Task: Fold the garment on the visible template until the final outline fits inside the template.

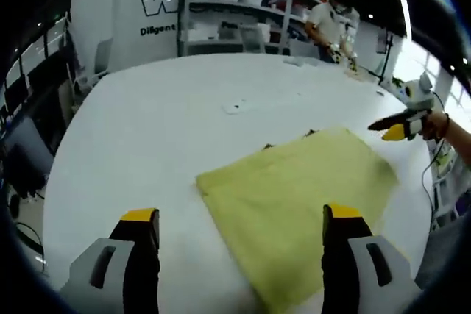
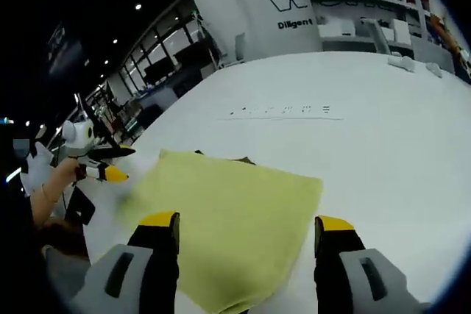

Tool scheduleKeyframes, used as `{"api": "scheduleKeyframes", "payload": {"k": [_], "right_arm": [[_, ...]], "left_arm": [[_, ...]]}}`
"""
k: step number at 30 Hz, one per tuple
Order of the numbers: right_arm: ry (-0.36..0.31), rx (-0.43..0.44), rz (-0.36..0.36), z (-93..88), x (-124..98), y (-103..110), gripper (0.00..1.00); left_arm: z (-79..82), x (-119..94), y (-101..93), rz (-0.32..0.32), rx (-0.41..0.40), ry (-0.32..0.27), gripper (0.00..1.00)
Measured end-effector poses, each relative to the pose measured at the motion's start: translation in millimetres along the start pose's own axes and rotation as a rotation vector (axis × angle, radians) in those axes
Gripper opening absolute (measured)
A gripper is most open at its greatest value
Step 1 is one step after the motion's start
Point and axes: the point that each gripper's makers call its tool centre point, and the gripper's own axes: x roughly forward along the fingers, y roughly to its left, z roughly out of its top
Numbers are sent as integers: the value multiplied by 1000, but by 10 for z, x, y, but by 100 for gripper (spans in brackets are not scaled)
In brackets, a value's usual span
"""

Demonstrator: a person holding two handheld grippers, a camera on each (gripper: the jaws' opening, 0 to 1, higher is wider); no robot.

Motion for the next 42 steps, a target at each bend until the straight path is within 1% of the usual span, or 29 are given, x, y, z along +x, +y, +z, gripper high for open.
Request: {"api": "scheduleKeyframes", "payload": {"k": [2,4,6,8,9,11,13,16,18,23,26,28,30,31,34,37,39,40,42], "right_arm": [[1,-15,1,-21,-34,48,77],[2,-31,1,-48,-71,89,76],[0,-34,17,-85,-93,143,76],[4,-23,32,-149,-97,187,76],[4,-30,36,-186,-101,209,76],[17,-38,33,-263,-113,224,76],[17,-40,33,-299,-127,235,76],[24,-31,44,-381,-155,258,76],[23,-36,44,-425,-173,269,76],[47,-47,43,-576,-219,290,74],[62,-58,51,-674,-245,316,72],[71,-59,56,-723,-259,329,71],[80,-61,55,-773,-277,327,68],[84,-62,53,-792,-284,324,65],[96,-59,52,-852,-310,315,57],[111,-55,33,-927,-326,286,51],[120,-55,24,-959,-330,254,43],[121,-55,22,-968,-332,244,37],[119,-51,15,-984,-334,226,30]], "left_arm": [[-35,-50,-30,-5,7,-3,91],[-68,-84,-64,-11,13,-2,91],[-119,-122,-110,-23,23,7,92],[-169,-153,-126,-19,34,13,94],[-187,-173,-130,-19,45,6,94],[-233,-206,-144,-29,41,6,94],[-270,-222,-159,-39,36,13,94],[-341,-283,-174,-39,50,17,93],[-392,-303,-185,-41,39,20,93],[-536,-329,-254,-66,31,36,89],[-599,-337,-284,-82,35,42,85],[-638,-328,-278,-87,20,47,83],[-679,-321,-266,-86,9,51,80],[-708,-322,-263,-85,5,56,77],[-782,-328,-272,-85,-3,67,71],[-831,-334,-280,-90,-18,70,66],[-866,-337,-280,-88,-42,70,63],[-886,-338,-281,-90,-53,71,59],[-901,-338,-286,-93,-63,66,54]]}}
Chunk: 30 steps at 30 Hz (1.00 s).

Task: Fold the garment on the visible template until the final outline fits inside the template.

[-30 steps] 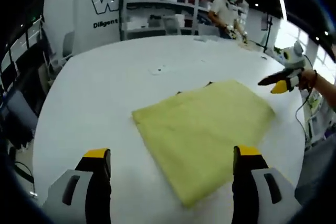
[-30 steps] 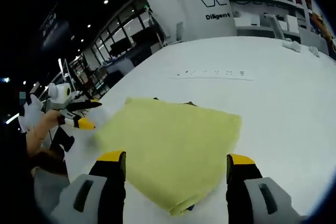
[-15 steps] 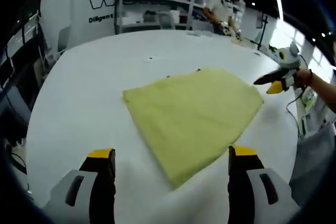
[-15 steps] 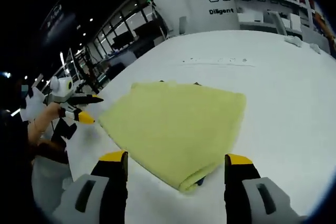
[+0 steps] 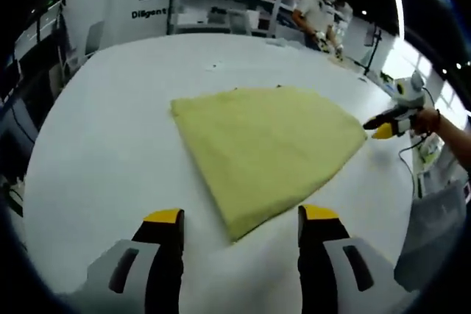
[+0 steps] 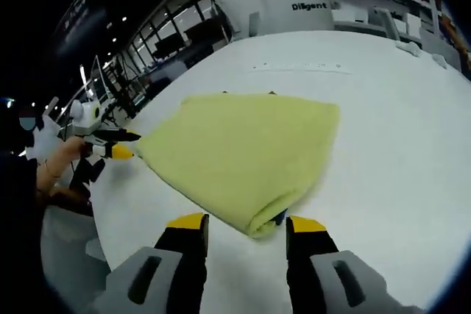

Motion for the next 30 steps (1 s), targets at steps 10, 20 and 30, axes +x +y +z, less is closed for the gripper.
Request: {"api": "scheduleKeyframes", "payload": {"k": [10,20,30], "right_arm": [[2,-25,-14,-47,-37,-30,8],[3,-38,-25,-87,-23,-40,2],[-1,-64,-28,-108,-46,-31,0]], "left_arm": [[-85,53,-27,-24,-31,4,28],[-66,71,-72,-26,-25,1,19],[-36,69,-86,-23,-17,-10,11]]}}
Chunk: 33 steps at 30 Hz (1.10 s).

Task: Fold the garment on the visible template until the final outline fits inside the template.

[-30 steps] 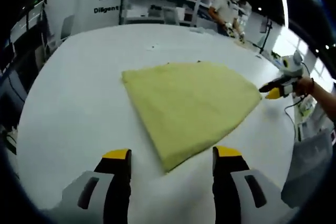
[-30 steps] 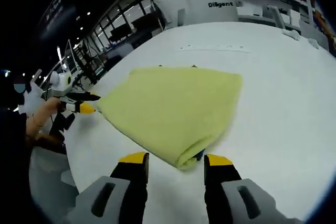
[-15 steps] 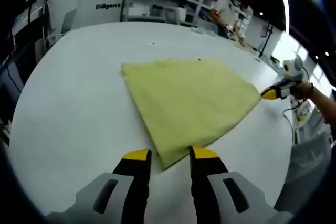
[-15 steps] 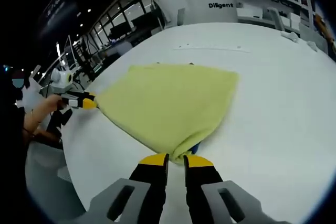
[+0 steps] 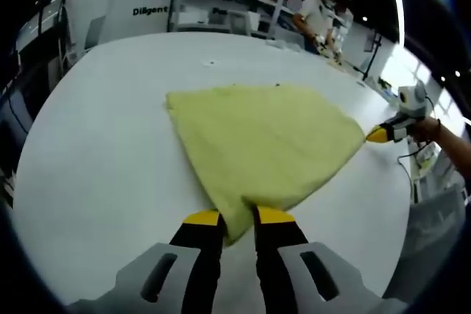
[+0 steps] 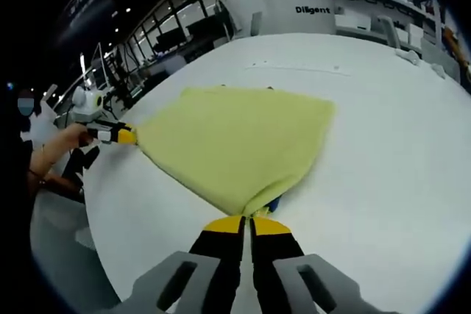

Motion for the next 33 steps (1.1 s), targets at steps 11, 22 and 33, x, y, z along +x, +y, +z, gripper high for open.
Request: {"api": "scheduleKeyframes", "payload": {"k": [11,22,33], "right_arm": [[8,-9,5,6,62,-8,0],[26,-75,-10,18,-28,-101,0],[37,-101,-51,2,-195,-315,0]], "left_arm": [[5,3,-18,-5,4,-1,7],[16,10,-10,-8,23,1,0],[14,-23,-43,-25,33,0,0]]}}
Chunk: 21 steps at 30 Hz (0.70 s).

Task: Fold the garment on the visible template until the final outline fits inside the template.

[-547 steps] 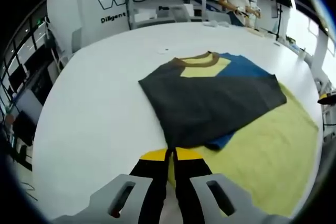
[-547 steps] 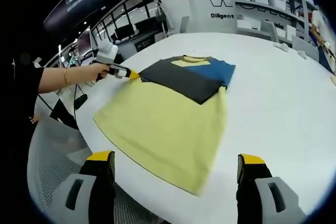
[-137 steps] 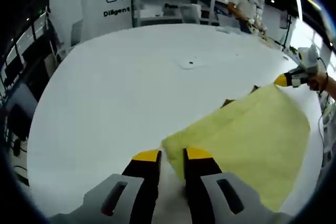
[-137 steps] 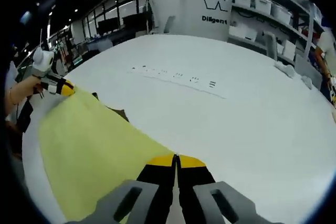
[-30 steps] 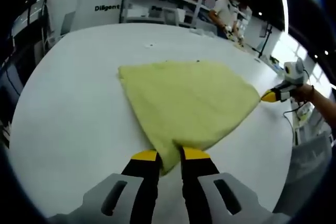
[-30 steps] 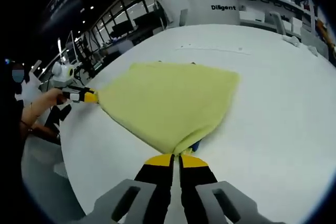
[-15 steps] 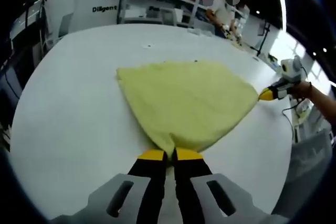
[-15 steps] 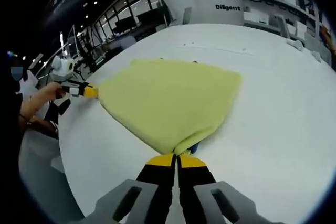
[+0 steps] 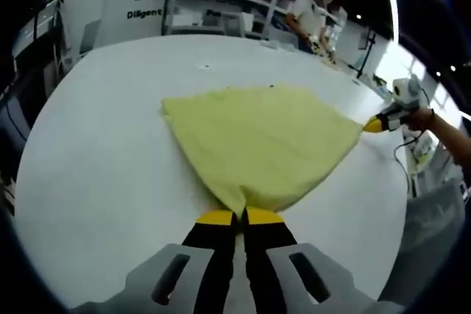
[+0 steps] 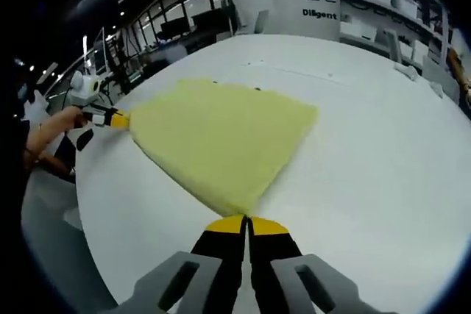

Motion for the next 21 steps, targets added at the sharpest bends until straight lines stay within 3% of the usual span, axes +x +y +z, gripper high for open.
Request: {"api": "scheduleKeyframes", "payload": {"k": [6,21], "right_arm": [[35,-22,7,-66,27,74,0],[47,-4,27,-175,-39,203,0]], "left_arm": [[-5,-40,-17,-4,6,0,0],[-161,-196,-50,-17,17,19,0]]}}
